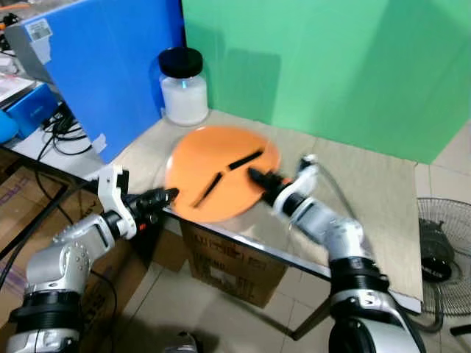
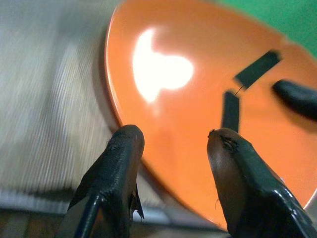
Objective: Setting the table
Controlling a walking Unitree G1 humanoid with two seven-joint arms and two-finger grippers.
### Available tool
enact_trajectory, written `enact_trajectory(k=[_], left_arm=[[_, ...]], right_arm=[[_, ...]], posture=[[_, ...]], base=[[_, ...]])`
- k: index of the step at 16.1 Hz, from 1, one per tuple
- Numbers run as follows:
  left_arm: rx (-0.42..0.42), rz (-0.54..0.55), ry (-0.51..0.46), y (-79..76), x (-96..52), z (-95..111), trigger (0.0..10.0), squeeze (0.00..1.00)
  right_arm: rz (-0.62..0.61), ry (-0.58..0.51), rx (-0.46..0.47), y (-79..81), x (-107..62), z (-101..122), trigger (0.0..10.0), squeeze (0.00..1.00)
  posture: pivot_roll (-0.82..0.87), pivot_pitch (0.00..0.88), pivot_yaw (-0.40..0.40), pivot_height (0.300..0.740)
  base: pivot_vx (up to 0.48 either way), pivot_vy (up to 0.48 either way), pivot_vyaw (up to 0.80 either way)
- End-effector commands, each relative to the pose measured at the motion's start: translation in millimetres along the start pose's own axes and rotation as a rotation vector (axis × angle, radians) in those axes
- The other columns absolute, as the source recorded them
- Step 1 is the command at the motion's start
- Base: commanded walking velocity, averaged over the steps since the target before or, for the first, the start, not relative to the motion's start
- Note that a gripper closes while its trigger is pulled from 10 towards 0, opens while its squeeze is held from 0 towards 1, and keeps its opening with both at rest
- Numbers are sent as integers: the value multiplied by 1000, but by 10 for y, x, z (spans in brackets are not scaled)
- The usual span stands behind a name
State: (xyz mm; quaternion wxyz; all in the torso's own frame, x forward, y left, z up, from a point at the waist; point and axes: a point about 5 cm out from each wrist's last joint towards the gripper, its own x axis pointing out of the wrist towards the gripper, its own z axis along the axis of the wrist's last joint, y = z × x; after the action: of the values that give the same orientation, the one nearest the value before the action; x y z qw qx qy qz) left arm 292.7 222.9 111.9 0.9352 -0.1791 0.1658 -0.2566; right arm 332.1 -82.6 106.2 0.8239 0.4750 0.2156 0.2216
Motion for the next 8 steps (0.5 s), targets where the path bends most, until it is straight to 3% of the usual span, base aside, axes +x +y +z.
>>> enact_trajectory(k=[1, 2, 4, 8], left_arm=[[27, -21, -21, -38, 10, 71, 10000, 0], [39, -35, -36, -69, 5, 112, 10000, 0], [75, -103, -124, -274, 20, 369, 10000, 0], [341, -95, -218, -697, 93, 521, 10000, 0]], right_arm=[[51, -20, 0, 131, 31, 62, 0, 0], [57, -34, 4, 144, 14, 102, 0, 0], [81, -112, 15, 214, -113, 307, 0, 0], [94, -282, -132, 367, -593, 630, 0, 0]], posture=[[59, 55, 14, 740], [59, 55, 14, 740], [61, 50, 17, 740], [56, 41, 27, 740]], base=[[0, 0, 0], [0, 0, 0], [0, 0, 0], [0, 0, 0]])
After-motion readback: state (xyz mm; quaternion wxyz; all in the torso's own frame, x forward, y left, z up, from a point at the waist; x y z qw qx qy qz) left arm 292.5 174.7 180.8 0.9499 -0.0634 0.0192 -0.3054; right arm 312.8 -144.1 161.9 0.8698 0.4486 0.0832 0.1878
